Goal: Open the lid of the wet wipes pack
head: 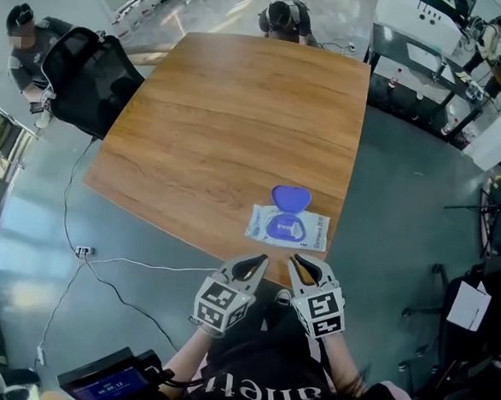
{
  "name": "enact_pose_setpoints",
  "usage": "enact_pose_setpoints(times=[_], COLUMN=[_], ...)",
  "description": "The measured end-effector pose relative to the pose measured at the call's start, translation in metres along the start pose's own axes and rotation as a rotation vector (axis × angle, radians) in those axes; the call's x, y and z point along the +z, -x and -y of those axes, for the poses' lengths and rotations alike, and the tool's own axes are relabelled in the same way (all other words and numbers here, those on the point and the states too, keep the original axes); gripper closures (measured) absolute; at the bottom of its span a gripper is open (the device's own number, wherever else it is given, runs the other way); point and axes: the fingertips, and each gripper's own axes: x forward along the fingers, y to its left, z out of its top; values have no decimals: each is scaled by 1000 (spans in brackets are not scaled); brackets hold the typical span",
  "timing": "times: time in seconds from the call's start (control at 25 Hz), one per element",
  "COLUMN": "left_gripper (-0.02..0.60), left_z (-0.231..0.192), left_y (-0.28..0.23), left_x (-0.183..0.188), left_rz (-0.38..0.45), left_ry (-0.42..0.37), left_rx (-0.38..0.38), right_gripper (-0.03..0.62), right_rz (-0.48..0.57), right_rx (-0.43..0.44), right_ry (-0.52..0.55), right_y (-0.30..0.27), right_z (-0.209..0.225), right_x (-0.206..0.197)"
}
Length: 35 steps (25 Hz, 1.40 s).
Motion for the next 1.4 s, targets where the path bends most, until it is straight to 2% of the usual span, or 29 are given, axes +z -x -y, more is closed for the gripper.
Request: enact_pose_setpoints(times=[0.16,0.48,0.68,1.08,1.24,1.4], left_gripper=[579,580,580,579,580,578], left_z=[9,16,23,24,24,29], left_y=[27,66,93,197,235,260], left_x=[-7,-19,-25,-59,-81,-99], left_rz=[20,48,65,86,91,94], left_ry=[64,111,67,4,27,54], left_rx=[41,51,6,-87,-119,-156], right_gripper=[556,556,556,556,556,556], right_rz=[0,16,33,81,93,84], right_rx=[33,43,10,-86,-131,-168], right_ry=[11,-34,-34,-170,-238,-247], right_y=[5,19,23,49,70,93], right_z=[-15,-46,-72,-175,-215,-249], right_x=[-6,-9,-6,-10,-24,-37])
